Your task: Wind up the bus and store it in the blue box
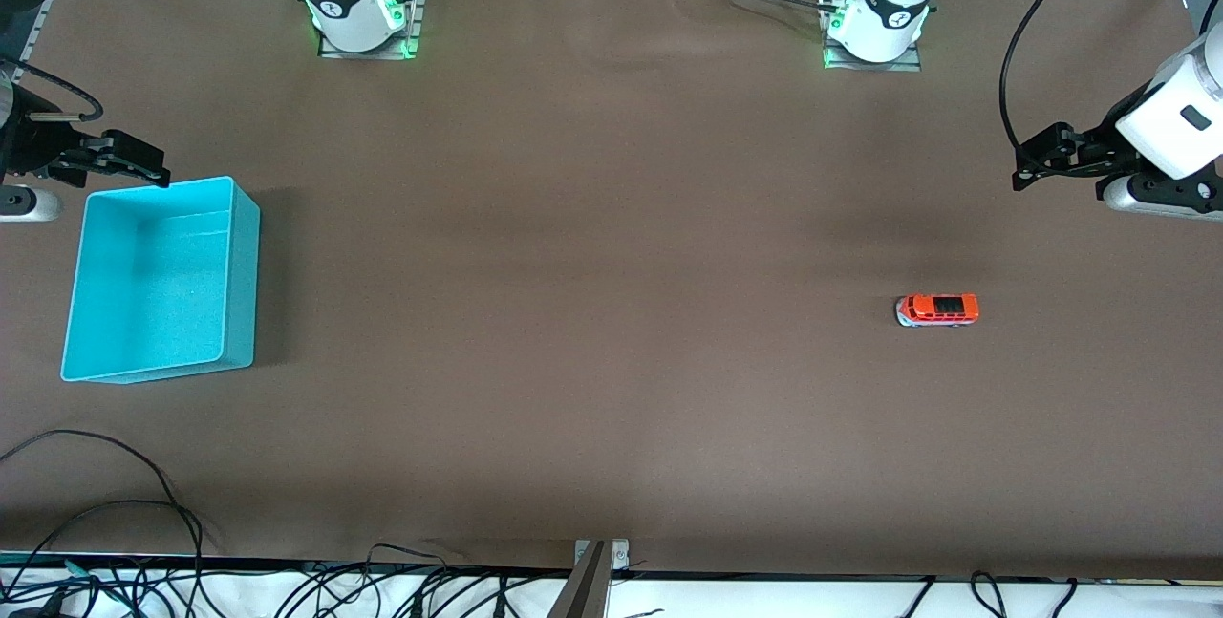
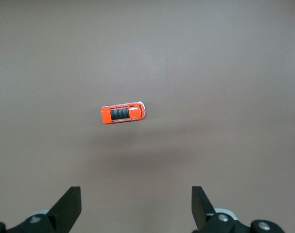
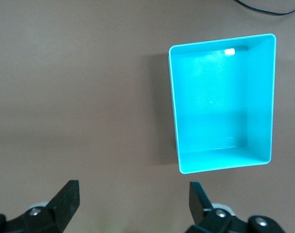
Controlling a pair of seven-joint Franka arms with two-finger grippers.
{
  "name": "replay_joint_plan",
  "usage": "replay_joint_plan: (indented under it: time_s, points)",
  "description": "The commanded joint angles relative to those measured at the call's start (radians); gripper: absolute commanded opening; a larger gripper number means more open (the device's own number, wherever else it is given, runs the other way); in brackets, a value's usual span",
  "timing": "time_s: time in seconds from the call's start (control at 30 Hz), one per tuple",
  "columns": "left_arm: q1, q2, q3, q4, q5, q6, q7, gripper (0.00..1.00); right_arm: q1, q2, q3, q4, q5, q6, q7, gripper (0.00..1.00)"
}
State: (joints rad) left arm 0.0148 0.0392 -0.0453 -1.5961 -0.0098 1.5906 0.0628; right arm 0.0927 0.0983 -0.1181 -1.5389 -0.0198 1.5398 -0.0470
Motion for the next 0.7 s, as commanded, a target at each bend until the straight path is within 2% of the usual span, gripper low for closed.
replay_joint_plan:
  time_s: [0.0, 0.67]
  points:
    - [0.005, 0.011, -0.007, 0.028, 0.024, -0.018, 0.017, 1.0, 0.004, -0.002, -0.002, 0.022, 0.011, -0.004, 0.009, 1.0]
    - [0.005, 0.011, -0.008, 0.028, 0.025, -0.018, 0.017, 1.0, 0.002, 0.0, -0.005, 0.025, 0.011, 0.008, 0.007, 1.0]
